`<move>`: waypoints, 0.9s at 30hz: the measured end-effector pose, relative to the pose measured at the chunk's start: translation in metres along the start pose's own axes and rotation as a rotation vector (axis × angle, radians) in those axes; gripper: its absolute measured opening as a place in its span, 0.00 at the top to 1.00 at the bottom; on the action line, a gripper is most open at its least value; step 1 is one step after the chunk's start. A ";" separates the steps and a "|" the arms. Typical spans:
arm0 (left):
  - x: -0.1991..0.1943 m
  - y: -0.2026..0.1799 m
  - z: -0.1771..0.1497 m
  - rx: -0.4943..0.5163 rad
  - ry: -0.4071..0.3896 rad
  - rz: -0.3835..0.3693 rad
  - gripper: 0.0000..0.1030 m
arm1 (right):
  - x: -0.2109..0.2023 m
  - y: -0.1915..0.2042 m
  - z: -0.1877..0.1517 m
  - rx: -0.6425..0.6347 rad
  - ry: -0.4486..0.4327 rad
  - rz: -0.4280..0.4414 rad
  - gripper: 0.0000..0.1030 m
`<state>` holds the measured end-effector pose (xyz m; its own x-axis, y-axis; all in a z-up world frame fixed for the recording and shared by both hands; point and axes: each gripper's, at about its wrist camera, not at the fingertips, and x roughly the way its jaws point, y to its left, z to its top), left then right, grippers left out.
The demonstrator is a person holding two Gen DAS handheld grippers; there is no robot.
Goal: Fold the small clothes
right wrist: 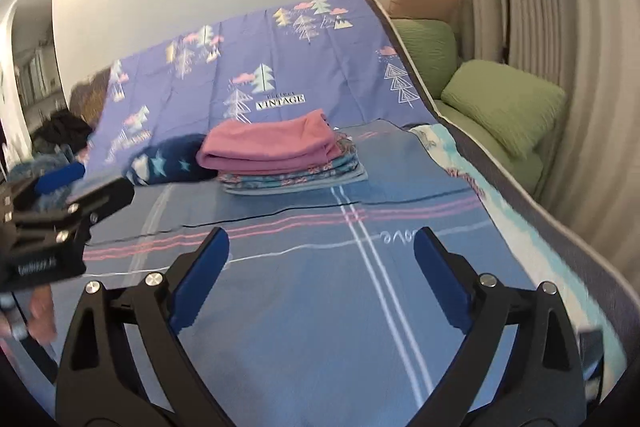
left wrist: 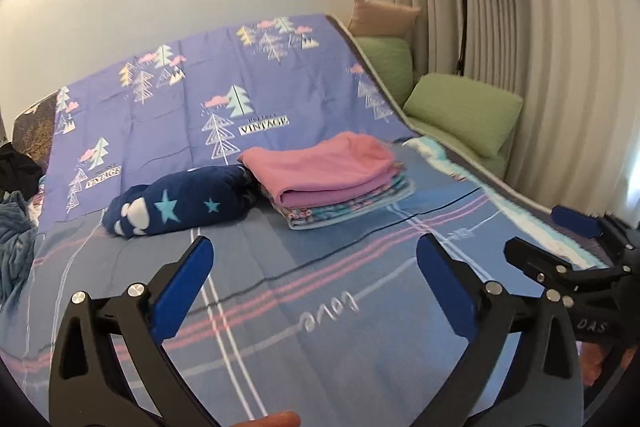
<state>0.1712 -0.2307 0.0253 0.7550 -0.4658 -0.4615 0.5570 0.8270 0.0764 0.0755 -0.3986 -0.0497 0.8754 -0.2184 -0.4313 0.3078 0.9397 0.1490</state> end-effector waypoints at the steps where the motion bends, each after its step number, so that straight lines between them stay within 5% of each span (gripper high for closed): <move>1: -0.015 -0.001 -0.001 -0.012 -0.014 0.001 0.01 | -0.013 0.000 -0.002 0.019 -0.002 0.014 0.07; 12: -0.123 0.001 -0.026 -0.064 -0.044 0.021 0.01 | -0.114 0.020 -0.023 0.055 -0.059 0.000 0.05; 27: -0.194 -0.001 -0.054 -0.060 -0.095 0.036 0.01 | -0.173 0.049 -0.042 -0.007 -0.099 -0.028 0.04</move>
<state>0.0058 -0.1237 0.0666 0.8052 -0.4608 -0.3733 0.5093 0.8598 0.0371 -0.0763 -0.3038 -0.0053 0.8990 -0.2691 -0.3455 0.3304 0.9346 0.1319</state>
